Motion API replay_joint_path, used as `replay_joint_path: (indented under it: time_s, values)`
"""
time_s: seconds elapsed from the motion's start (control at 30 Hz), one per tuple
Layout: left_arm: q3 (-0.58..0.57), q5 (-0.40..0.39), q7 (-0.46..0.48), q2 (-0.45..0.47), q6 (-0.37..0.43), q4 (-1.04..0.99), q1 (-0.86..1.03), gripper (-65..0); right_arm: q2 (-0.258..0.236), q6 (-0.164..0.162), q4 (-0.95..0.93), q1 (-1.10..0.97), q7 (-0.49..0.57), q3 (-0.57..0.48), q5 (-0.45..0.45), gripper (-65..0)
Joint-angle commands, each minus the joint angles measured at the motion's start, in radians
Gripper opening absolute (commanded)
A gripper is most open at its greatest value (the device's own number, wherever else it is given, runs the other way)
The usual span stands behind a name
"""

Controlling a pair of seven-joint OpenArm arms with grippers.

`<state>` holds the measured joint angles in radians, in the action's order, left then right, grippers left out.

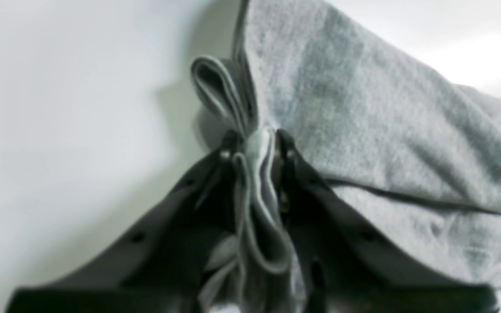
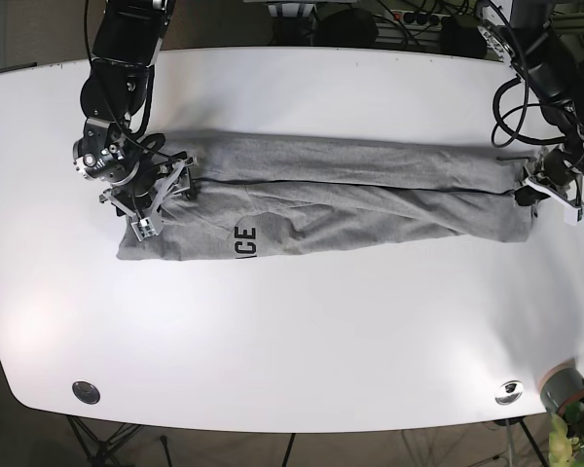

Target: Fold the T-shirt properly

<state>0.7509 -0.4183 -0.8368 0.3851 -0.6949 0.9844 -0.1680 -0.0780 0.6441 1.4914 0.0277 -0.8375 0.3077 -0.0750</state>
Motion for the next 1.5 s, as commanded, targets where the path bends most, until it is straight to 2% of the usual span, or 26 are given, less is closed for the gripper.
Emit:
replay_joint_path:
  time_s: [0.0,0.1,0.27,0.47,0.63,0.97,1.2,1.47]
  values:
    - [0.0,-0.017,0.017,0.025,-0.003,0.118,0.017,-65.0,-0.006,0.003,0.008,0.004,-0.021,0.0,0.004,-22.8]
    - [-0.001,-0.021,0.011,0.015,-0.003,0.239,0.054,-65.0,-0.006,0.003,0.01,0.002,-0.021,0.0,0.004,-22.8]
    - [-0.006,-0.015,0.007,-0.067,-0.003,0.449,0.106,-65.0,-0.006,0.003,0.01,0.002,-0.021,0.0,0.004,-22.8]
    - [-0.123,-0.017,-0.031,-0.107,-0.003,0.66,0.178,-65.0,-0.006,0.003,0.01,0.002,-0.022,0.0,0.004,-22.8]
    - [-0.204,-0.015,-0.034,-0.194,-0.003,0.766,0.215,-65.0,-0.006,0.003,0.012,0.002,-0.024,0.0,0.004,-22.8]
    - [-0.442,0.051,-0.028,-0.324,-0.003,0.782,0.21,-65.0,-0.006,0.003,0.012,0.004,-0.024,0.0,0.004,-22.8]
    - [-0.525,0.121,-0.026,-0.409,-0.003,0.782,0.206,-65.0,-0.006,0.003,0.012,0.004,-0.024,0.0,0.004,-22.8]
    - [-0.583,0.158,-0.026,-0.42,-0.003,0.753,0.173,-65.0,-0.006,0.003,0.012,0.004,-0.024,0.0,0.004,-22.8]
